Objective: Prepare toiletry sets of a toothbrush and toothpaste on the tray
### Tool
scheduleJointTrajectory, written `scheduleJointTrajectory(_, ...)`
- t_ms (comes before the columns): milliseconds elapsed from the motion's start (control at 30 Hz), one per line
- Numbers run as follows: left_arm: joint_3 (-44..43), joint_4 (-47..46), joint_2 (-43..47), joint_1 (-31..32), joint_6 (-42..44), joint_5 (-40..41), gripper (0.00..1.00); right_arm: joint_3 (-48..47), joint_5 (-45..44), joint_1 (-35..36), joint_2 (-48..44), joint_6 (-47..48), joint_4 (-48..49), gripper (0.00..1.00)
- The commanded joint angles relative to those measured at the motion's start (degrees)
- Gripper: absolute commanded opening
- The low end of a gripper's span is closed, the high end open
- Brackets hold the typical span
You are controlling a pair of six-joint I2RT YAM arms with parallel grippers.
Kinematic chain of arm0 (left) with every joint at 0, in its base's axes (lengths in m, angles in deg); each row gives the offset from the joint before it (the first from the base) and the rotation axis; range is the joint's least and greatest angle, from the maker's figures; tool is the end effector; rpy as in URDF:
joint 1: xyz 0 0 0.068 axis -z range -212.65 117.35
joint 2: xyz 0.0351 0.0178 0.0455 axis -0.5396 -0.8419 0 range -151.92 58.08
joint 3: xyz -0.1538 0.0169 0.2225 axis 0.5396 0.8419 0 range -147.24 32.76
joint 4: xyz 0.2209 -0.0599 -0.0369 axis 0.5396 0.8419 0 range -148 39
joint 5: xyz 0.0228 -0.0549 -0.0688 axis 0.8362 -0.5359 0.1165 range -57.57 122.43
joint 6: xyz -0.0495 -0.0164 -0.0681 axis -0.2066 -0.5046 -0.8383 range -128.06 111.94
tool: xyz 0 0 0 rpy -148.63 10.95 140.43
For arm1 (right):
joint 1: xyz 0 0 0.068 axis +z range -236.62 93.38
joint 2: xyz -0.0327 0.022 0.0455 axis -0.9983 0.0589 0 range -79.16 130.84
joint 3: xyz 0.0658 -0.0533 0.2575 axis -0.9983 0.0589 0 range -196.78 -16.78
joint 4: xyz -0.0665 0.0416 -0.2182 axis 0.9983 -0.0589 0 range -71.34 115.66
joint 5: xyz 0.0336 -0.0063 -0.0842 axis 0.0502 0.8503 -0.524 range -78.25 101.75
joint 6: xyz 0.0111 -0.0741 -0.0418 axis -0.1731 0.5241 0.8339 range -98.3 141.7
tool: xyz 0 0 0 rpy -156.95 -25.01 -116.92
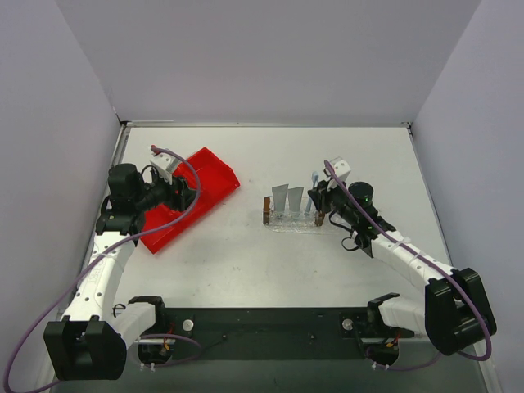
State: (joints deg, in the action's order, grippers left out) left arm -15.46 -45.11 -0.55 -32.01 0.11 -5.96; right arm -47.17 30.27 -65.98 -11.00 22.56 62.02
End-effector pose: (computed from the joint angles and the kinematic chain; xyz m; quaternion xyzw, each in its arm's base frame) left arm 0.2258 -0.0495 0.3051 0.2408 0.7726 -0.2400 0.5361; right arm 0.2473 0.1188 0.2701 -0.2422 0.6731 0.2319 0.6592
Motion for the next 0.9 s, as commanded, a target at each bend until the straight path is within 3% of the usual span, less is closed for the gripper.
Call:
scheduleJointTrajectory(0, 0.1, -1.8, 0.6, -0.3, 0.9, -1.5, 0.63, -0.8, 2.5, -0.3, -1.8, 0.2, 0.3, 0.19)
scheduleJointTrajectory(167, -0.4, -1.5, 0.6, -2.0, 1.2, -1.1, 0.63, -4.1, 3.6, -0.3, -4.7, 2.7, -7.8, 0.29)
scheduleJointTrajectory(400, -0.8, -1.5, 1.5, -2.1, 0.8, -0.9, 0.64, -5.6, 1.9, -0.4, -10.7, 6.2, -16.0, 0.34)
scheduleJointTrajectory(500, -2.0, -0.6, 2.2, -2.1, 0.1, -1.6, 0.65, -7.1, 0.2, -0.4, -13.4, 7.0, -20.4, 0.41)
scheduleJointTrajectory(567, -2.8, 0.2, 3.0, -2.1, -0.5, -1.1, 0.69, -8.3, -1.6, -0.7, -15.0, 7.9, -23.6, 0.43)
scheduleJointTrajectory(600, -3.4, 0.3, 3.3, -2.1, -0.6, -0.8, 0.76, -9.8, -3.5, -0.9, -15.3, 8.1, -24.5, 0.44)
scheduleJointTrajectory(867, -5.3, 2.7, 4.7, -2.1, -2.4, 9.6, 0.86, -20.3, -15.3, -1.5, -17.2, 8.1, -37.7, 0.73)
